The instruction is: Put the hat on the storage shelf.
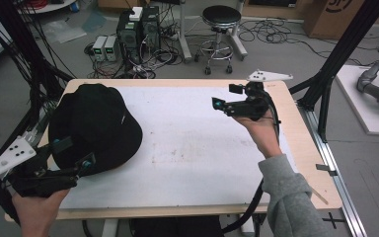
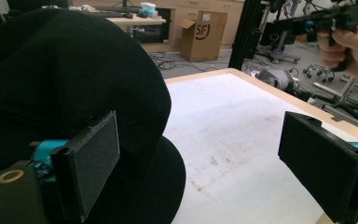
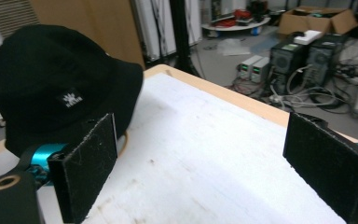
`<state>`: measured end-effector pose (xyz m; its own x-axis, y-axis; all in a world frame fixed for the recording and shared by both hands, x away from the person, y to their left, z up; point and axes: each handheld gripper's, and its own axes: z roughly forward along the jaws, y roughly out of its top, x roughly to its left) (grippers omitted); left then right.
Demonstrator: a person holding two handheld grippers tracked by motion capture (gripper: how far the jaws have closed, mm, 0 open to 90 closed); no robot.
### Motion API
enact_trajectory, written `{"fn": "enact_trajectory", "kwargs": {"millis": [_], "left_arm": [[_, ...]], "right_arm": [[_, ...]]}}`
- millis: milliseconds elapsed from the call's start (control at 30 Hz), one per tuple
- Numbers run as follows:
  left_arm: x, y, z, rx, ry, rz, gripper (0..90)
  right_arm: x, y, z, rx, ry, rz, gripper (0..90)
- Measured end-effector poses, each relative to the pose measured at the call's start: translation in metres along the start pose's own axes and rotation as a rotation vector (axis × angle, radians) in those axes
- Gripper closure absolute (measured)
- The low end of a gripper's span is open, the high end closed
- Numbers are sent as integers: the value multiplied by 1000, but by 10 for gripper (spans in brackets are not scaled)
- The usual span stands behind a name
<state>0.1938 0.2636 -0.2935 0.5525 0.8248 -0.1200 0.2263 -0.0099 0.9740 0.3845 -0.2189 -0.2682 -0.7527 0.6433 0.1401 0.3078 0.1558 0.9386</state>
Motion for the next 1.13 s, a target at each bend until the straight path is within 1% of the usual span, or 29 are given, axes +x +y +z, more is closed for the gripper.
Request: {"fn": "enact_trajectory", "kwargs": {"millis": [33, 67, 133, 200, 300, 400, 433, 467, 500, 533, 600, 700, 767, 800, 833, 867, 900, 933, 967, 1033, 1100, 1133], "left_arm": [[0, 0, 0, -1, 3, -2, 127], [0, 0, 0, -1, 3, -2, 127], [1, -1, 0, 2, 5, 0, 127], [1, -1, 0, 2, 7, 0, 127], [0, -1, 0, -2, 11, -1, 127], [0, -1, 2, 4, 12, 4, 127], [-1, -2, 3, 4, 15, 2, 127], [-1, -2, 3, 5, 17, 4, 127], [-2, -3, 3, 7, 22, 7, 127], [-2, -3, 3, 8, 34, 9, 127], [-3, -3, 3, 7, 41, 9, 127], [-6, -3, 1, -5, 62, 11, 127], [-7, -3, 0, -9, 77, 10, 127], [-7, -3, -1, -10, 85, 8, 127], [-8, -4, -1, -9, 87, 4, 127], [-8, -4, 0, -6, 91, 5, 127], [-8, -4, 0, -1, 97, 5, 127], [-9, -3, 0, 0, 103, 4, 127], [-10, -3, 1, -1, 107, 4, 127], [-12, -2, 0, -5, 105, 9, 127], [-15, -1, -1, -5, 103, 18, 127], [-16, 0, -1, -8, 101, 20, 127]], "right_arm": [[-3, -9, -12, -13, -21, 0, 97], [-3, -9, -12, -13, -21, 0, 97], [-5, -17, -22, -15, -52, -5, 97], [-8, -26, -32, -28, -70, -7, 97], [-9, -38, -47, -28, -131, -13, 97], [-10, -51, -62, -42, -181, -22, 97], [-10, -56, -66, -48, -201, -17, 97], [-10, -65, -76, -59, -235, -4, 97], [-10, -65, -76, -59, -235, -4, 97], [-10, -72, -86, -70, -274, 11, 97], [-10, -79, -95, -83, -304, 23, 97], [-8, -89, -108, -105, -361, 25, 97], [-6, -96, -115, -112, -390, 29, 97], [-6, -96, -115, -112, -390, 29, 97], [-6, -99, -120, -96, -410, 27, 97], [-6, -99, -120, -96, -410, 27, 97], [-5, -100, -123, -92, -422, 35, 97], [-5, -102, -126, -101, -434, 36, 97], [-3, -104, -132, -119, -446, 58, 97], [-2, -104, -133, -122, -445, 60, 97], [-1, -104, -136, -127, -457, 58, 97], [2, -103, -137, -131, -450, 54, 97]]}}
